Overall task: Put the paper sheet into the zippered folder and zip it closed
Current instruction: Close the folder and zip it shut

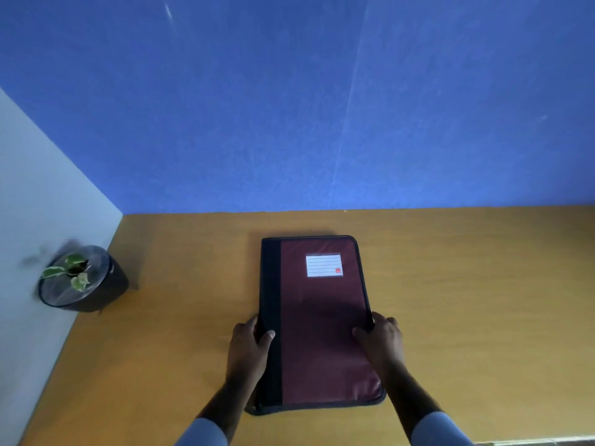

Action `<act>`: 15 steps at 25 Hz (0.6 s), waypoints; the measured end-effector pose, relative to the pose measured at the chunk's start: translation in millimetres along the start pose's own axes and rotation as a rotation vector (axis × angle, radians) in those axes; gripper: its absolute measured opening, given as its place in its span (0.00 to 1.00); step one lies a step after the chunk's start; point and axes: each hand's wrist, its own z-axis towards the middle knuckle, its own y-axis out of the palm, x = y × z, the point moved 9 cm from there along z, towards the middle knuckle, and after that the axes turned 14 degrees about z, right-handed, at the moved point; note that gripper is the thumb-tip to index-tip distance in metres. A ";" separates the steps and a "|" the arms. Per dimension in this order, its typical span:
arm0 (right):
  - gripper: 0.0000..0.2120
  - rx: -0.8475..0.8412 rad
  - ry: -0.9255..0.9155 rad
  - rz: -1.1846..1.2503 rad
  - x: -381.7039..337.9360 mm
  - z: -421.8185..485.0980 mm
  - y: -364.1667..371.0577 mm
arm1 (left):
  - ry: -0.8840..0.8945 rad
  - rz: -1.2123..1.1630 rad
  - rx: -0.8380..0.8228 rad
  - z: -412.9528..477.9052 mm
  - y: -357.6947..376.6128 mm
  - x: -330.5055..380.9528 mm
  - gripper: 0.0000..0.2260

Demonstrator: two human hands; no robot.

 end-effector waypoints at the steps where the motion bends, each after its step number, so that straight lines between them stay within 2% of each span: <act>1: 0.27 0.003 0.001 0.021 0.9 0.4 0.1 | -0.008 -0.013 -0.004 -0.3 -0.2 -2.4 0.23; 4: 0.26 -0.008 0.009 0.136 6.8 6.7 -0.5 | -0.008 -0.039 -0.015 0.9 2.3 -4.7 0.24; 8: 0.17 -0.061 0.044 0.406 17.6 20.2 -2.6 | -0.035 -0.109 0.003 2.6 4.3 -3.6 0.24; 15: 0.20 -0.061 0.051 0.611 20.8 42.1 -26.7 | -0.015 -0.170 0.053 8.7 -3.3 32.7 0.24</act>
